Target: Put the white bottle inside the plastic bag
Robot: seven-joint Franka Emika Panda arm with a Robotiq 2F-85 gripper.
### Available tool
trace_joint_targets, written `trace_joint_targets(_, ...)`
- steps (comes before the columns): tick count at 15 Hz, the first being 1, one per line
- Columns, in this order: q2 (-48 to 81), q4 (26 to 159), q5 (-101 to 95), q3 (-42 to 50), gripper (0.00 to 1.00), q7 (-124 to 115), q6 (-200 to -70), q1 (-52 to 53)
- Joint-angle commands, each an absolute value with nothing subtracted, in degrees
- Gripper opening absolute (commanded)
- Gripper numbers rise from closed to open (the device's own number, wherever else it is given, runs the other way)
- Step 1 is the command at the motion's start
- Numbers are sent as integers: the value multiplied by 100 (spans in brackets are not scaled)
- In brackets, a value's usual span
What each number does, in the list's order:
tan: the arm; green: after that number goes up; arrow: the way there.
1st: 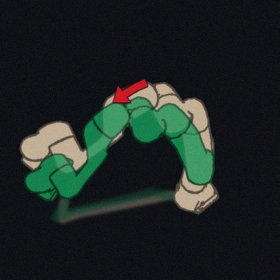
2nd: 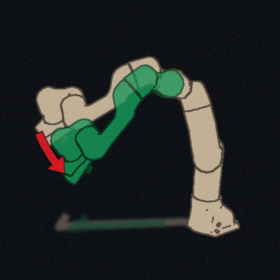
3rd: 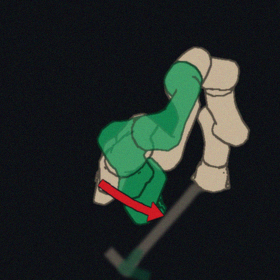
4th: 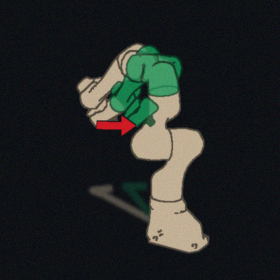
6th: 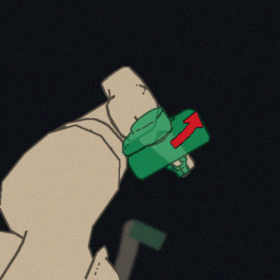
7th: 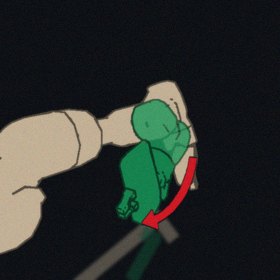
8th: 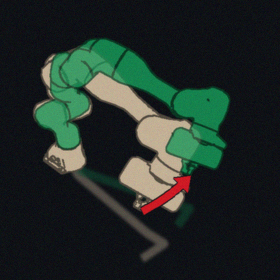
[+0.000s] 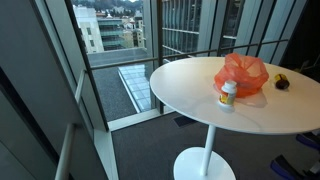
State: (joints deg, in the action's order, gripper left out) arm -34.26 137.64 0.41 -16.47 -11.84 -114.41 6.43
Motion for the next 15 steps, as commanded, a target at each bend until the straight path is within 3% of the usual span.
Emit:
trace_joint_targets(1,-3137,13545,-17,-1503,100,-1425,-11776,579)
trace_joint_targets(8,-2251,13295,-94,-1317,100,-1781,-12699,219)
trace_joint_targets(15,-1142,12908,66,-1059,100,-2062,-12538,144)
